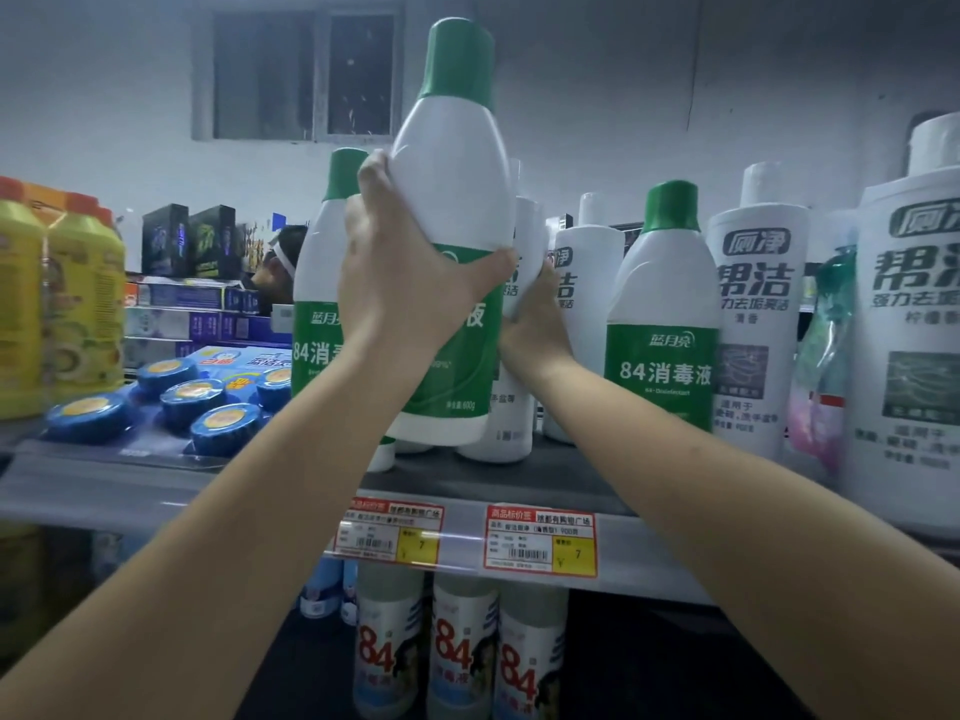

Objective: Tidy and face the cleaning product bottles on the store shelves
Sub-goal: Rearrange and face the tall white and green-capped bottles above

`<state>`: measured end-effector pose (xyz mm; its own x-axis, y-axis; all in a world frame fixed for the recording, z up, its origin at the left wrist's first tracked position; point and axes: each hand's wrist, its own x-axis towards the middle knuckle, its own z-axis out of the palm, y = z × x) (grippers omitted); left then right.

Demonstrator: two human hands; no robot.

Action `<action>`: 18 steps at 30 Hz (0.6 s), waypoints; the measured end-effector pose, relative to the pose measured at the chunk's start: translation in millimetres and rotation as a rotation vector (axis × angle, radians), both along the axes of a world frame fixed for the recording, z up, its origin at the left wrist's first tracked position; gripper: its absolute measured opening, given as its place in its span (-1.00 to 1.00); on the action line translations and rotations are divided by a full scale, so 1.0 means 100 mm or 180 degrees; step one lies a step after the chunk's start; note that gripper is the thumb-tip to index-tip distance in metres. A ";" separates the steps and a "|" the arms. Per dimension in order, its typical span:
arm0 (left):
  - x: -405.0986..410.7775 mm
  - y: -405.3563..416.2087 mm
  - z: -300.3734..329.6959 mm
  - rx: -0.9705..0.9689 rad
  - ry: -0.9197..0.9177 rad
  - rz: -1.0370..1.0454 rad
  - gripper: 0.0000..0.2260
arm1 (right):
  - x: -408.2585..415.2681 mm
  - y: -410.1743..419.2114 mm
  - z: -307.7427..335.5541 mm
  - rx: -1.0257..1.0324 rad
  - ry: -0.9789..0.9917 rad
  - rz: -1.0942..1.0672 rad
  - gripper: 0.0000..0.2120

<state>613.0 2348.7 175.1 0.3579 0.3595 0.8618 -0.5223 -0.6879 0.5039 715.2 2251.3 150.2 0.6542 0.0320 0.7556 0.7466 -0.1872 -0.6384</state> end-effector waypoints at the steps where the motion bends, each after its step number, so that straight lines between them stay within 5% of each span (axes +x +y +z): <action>1: 0.00 -0.01 -0.01 0.0009 -0.0001 -0.0009 -0.12 | -0.01 0.00 0.00 -0.0036 0.0007 0.0018 -0.48; 6: 0.04 -0.05 -0.04 0.0022 0.0048 -0.0091 -0.12 | -0.03 -0.01 0.04 -0.0177 0.0156 -0.0052 -0.53; 9: 0.05 -0.10 -0.04 0.0013 0.0053 -0.0166 -0.11 | -0.20 -0.11 0.10 -0.0381 0.0204 -0.0130 -0.38; 18: 0.02 -0.39 0.00 0.0024 -0.0034 -0.0491 -0.11 | -0.65 -0.60 0.26 -0.0343 0.0539 0.0352 -0.62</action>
